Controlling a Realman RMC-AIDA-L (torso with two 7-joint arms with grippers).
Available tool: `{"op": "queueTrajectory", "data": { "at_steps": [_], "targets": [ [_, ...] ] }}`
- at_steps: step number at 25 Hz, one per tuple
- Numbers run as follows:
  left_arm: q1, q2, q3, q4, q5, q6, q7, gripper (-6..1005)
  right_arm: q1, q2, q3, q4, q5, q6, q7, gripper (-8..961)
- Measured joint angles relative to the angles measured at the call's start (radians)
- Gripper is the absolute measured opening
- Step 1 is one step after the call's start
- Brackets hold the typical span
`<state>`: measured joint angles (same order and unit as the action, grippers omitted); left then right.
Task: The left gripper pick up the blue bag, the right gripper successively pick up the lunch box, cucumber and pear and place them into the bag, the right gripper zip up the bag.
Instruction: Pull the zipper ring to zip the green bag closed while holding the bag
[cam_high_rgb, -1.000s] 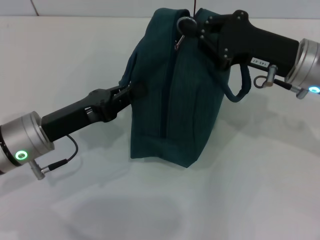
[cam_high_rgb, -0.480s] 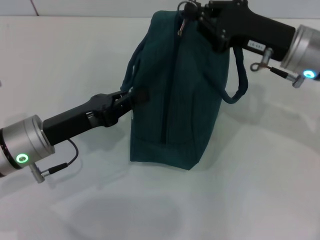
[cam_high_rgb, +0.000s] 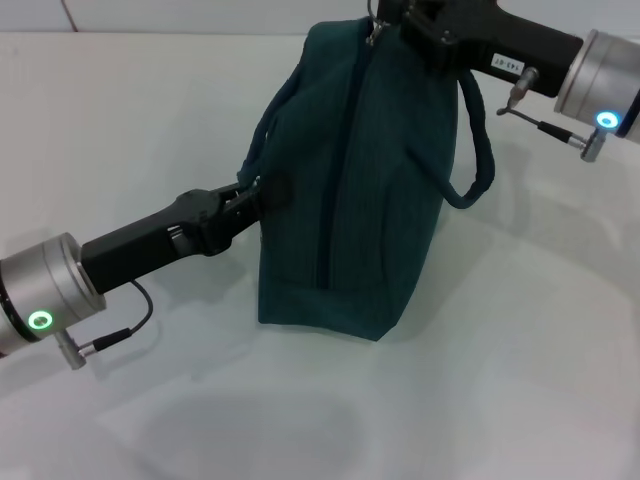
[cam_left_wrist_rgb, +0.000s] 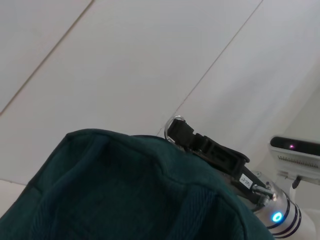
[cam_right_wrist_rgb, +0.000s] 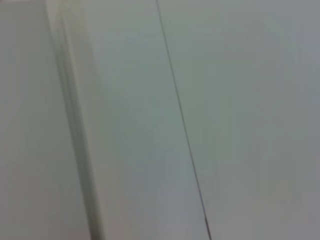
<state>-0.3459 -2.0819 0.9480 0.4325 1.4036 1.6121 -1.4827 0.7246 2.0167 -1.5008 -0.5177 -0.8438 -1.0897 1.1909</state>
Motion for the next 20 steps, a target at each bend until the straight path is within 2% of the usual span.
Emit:
{"op": "queueTrajectory", "data": {
  "at_steps": [9, 13, 20],
  "targets": [
    [0.023, 0.002, -0.007, 0.0, 0.001, 0.0, 0.002, 56, 0.006, 0.003, 0.002, 0.0, 0.005, 0.064, 0.001, 6],
    [0.052, 0.005, -0.054, 0.001, -0.001, 0.0, 0.002, 56, 0.005, 0.006, 0.002, 0.009, 0.005, 0.115, -0.001, 6],
    [0.109, 0.006, -0.13, 0.018, 0.001, 0.0, 0.02, 55, 0.0, 0.009, 0.004, 0.034, 0.007, 0.11, 0.0, 6]
  ]
}}
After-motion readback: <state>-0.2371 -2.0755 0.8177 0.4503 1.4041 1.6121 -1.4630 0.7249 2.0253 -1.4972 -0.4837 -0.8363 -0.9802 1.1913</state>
